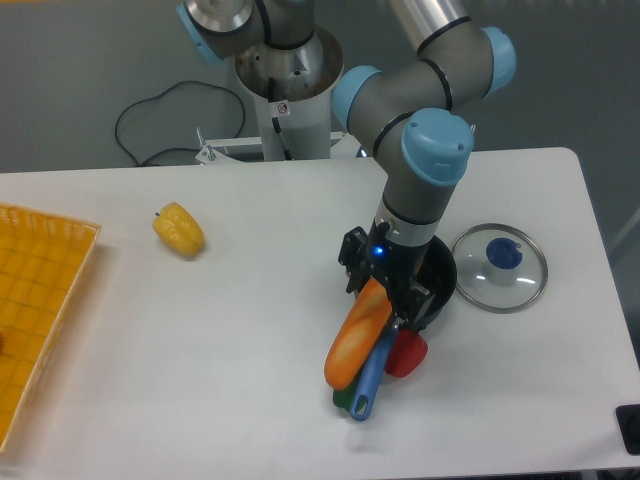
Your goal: Place the long bread in the pot
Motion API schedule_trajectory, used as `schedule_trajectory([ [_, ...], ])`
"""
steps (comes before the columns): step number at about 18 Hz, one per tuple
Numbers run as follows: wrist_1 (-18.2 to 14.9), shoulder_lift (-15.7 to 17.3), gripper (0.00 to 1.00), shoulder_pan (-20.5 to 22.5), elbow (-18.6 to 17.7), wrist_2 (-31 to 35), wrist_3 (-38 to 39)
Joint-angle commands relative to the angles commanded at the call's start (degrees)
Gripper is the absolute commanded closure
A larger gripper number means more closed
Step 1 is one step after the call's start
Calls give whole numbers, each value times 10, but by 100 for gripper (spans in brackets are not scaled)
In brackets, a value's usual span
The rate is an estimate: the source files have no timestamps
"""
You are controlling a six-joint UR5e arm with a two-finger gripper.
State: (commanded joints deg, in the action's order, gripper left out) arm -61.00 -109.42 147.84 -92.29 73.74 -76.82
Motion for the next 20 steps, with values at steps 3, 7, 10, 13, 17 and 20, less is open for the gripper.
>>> schedule_trajectory([
  [3,-1,1,1,0,1,0,1],
  [7,-2,2,1,0,1,0,1],
  [10,-3,2,1,-1,2,0,3],
  [13,-4,3,0,-2,10,-1,10],
  [17,-2,0,0,-10,11,-4,78],
  [20,-1,-6,0,-17,11,-3,105],
])
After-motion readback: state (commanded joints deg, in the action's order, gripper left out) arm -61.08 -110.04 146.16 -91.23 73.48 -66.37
